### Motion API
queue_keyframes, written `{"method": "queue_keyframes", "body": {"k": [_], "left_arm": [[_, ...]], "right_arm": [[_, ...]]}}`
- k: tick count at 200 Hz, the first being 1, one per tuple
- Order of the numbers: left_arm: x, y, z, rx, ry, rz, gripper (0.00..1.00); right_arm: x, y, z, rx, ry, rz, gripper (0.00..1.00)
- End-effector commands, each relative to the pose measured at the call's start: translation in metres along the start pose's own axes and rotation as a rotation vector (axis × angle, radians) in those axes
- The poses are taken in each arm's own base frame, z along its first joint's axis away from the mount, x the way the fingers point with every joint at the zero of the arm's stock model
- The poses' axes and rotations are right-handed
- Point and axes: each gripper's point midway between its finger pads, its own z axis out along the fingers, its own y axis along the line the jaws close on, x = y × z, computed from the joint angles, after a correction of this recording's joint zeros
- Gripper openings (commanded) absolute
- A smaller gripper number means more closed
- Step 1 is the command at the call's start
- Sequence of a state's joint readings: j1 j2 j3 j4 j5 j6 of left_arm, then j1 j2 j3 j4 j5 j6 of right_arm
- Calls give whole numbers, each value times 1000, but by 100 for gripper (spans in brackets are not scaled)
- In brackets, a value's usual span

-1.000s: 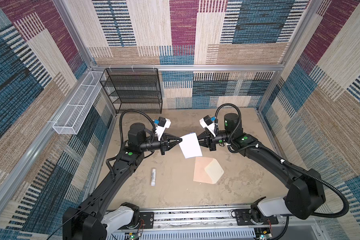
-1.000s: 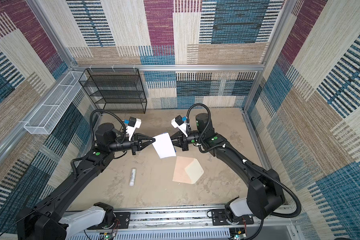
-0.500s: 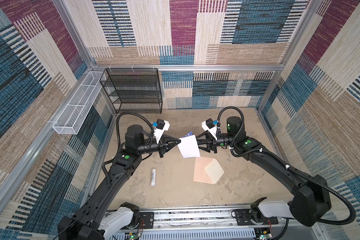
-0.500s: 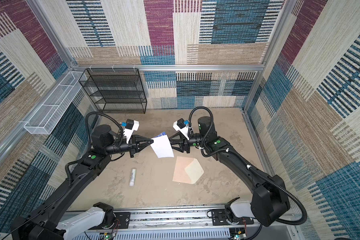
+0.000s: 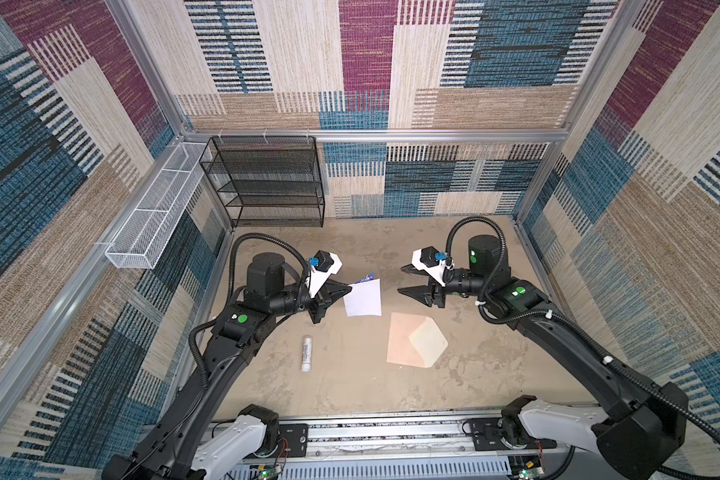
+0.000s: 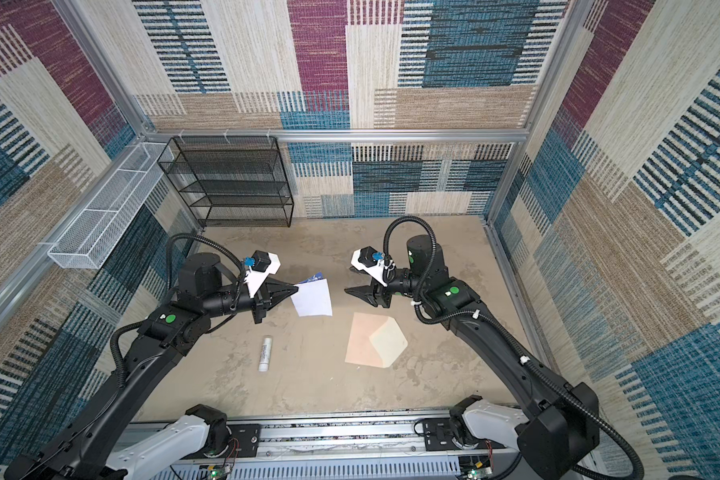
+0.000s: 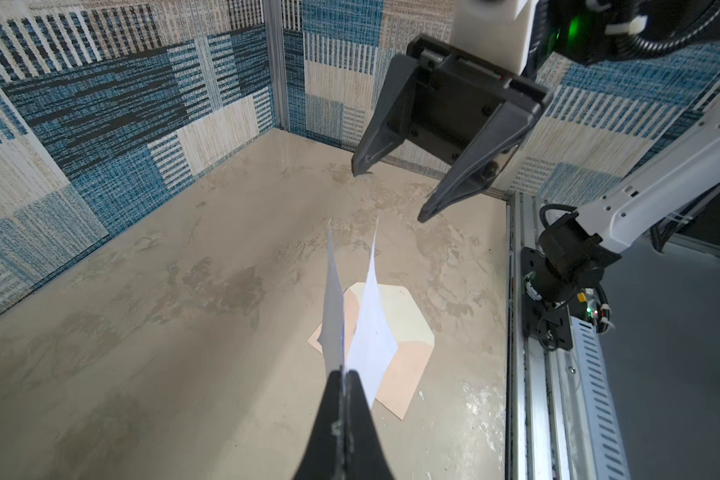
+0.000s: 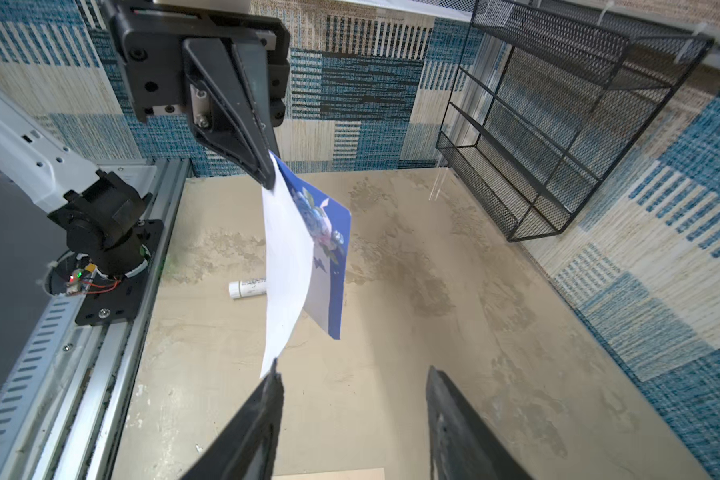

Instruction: Place the letter into the envelope and seal it

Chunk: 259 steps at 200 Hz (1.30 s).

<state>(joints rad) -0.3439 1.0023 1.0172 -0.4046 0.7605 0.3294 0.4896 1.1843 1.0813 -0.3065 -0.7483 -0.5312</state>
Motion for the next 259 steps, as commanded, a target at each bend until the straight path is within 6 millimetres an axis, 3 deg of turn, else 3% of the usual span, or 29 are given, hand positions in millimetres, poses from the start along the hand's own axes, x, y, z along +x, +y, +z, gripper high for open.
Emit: {"method": "queue_keyframes", "body": {"k": [1, 90, 126, 157, 219, 234, 259], "left_arm": [[13, -6, -1, 17, 66, 53, 0], [17, -24, 9, 47, 135, 153, 0], [16, -22, 8, 25, 143, 180, 0], [12, -24, 7, 20, 138, 208, 0], [11, -31, 9, 38, 144, 240, 0], [14, -25, 9, 3, 165, 248, 0], [14, -24, 10, 1, 169, 253, 0]], "right_arm": [[-2, 11, 0, -20, 23, -111, 61], [-34, 44, 31, -155, -18, -124, 65], [-27, 54, 44, -211, 19, -62, 64], [-21, 49, 53, -208, 61, -22, 62], [-9, 44, 67, -211, 133, 8, 47], [-6, 46, 69, -221, 143, -3, 42], [2, 49, 71, -228, 169, -22, 27]]}}
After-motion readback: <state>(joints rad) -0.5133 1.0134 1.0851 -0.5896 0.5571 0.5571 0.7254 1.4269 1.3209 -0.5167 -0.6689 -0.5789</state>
